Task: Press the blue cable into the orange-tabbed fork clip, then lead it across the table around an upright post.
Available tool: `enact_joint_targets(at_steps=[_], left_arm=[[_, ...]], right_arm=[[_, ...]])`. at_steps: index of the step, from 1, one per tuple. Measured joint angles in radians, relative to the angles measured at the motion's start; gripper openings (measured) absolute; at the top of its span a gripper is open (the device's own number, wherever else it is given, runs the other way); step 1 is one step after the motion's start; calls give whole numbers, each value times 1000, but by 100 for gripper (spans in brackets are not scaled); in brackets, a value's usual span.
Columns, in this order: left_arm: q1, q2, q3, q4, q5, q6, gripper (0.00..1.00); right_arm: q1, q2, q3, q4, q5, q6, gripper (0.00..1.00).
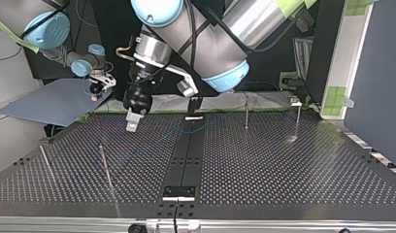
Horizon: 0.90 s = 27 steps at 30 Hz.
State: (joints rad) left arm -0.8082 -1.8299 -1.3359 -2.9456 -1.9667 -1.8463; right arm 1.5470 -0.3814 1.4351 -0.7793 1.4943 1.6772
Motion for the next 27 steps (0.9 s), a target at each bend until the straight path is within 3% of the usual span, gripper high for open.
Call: enact_joint_targets(at_steps=[10,19,27], left_arm=[[-3,0,-87,87,0,-17,100],[15,0,-173,172,44,-93,100],[32,0,-245,245,52,-148,100]], right_arm=[[0,0,0,0,-1,0,0],[0,0,0,0,-2,-4,0],[0,0,0,0,-2,-14,0]])
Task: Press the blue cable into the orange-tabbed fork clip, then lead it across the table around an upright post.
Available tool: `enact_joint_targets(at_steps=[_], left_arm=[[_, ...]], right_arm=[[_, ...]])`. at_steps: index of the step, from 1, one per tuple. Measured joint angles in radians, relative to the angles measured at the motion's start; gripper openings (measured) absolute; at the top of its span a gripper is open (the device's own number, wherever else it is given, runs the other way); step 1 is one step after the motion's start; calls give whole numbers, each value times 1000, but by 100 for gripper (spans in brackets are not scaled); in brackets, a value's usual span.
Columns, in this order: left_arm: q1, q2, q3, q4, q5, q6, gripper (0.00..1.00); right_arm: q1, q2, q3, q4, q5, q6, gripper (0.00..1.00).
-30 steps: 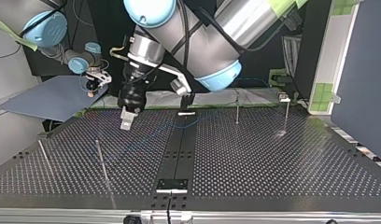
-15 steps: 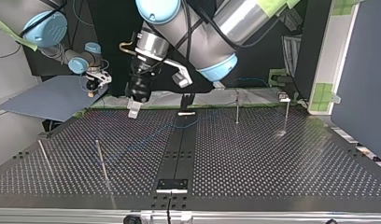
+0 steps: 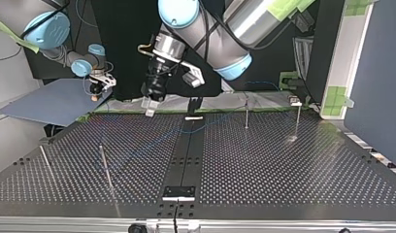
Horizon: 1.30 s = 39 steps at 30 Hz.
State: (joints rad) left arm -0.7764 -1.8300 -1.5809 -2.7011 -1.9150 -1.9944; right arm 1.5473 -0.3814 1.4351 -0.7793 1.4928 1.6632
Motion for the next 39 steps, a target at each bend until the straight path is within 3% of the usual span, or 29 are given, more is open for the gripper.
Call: enact_joint_targets(at_steps=[28,39], left_arm=[[33,-1,-263,264,7,6,100],[100,-37,-373,373,1,70,100]], right_arm=[[1,0,0,0,-2,-5,0],[1,0,-1,0,-2,-5,0]])
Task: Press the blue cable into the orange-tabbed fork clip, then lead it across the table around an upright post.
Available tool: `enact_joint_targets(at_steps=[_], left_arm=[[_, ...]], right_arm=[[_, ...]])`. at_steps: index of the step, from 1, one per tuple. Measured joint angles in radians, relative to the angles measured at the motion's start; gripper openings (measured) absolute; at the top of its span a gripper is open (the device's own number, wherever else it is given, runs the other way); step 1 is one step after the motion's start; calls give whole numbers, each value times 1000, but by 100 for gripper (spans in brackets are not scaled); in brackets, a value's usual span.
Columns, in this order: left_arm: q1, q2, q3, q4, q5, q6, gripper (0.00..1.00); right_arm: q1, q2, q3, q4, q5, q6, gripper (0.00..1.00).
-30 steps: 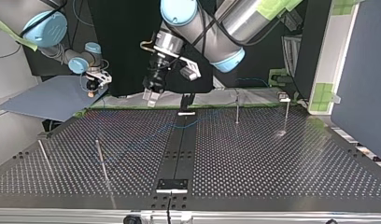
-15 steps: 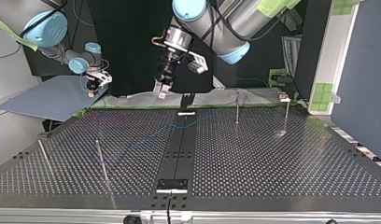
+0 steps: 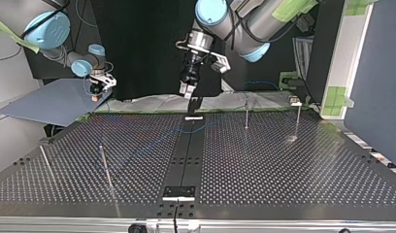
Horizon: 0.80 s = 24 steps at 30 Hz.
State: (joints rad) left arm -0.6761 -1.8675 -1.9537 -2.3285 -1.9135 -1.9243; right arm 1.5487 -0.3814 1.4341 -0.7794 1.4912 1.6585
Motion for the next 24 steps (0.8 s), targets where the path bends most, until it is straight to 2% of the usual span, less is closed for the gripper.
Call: enact_joint_targets(at_steps=[6,13,18,24], left_arm=[[20,-37,-59,59,-26,58,100],[35,-41,-124,124,-37,122,100],[47,-41,-175,176,-38,152,100],[60,-42,-234,217,-37,161,100]], right_arm=[[1,0,-2,0,-1,-1,0],[1,0,-2,3,-2,-2,0],[1,0,-4,15,-1,-17,0],[2,0,-7,38,-1,-32,0]])
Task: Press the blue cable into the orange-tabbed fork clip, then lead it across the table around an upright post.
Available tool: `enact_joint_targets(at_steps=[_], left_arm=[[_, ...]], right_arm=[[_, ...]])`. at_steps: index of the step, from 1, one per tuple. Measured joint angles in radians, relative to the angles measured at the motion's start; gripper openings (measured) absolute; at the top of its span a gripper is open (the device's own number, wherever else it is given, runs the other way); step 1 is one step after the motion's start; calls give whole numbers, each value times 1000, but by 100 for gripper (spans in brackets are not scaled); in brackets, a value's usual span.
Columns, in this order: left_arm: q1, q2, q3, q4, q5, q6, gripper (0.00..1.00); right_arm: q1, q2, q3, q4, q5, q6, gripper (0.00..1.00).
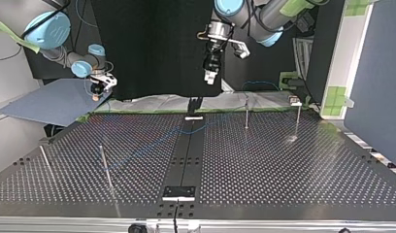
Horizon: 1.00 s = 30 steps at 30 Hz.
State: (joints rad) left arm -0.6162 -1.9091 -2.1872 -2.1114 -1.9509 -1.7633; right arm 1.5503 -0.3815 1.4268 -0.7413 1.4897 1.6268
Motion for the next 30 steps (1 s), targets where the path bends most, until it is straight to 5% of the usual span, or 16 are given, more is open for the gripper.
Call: enact_joint_targets(at_steps=[15,30], left_arm=[[11,0,-138,4,3,17,100],[11,0,-145,4,4,18,100]], right_arm=[[2,0,-4,9,0,-2,0],[3,0,-4,9,0,-2,0]])
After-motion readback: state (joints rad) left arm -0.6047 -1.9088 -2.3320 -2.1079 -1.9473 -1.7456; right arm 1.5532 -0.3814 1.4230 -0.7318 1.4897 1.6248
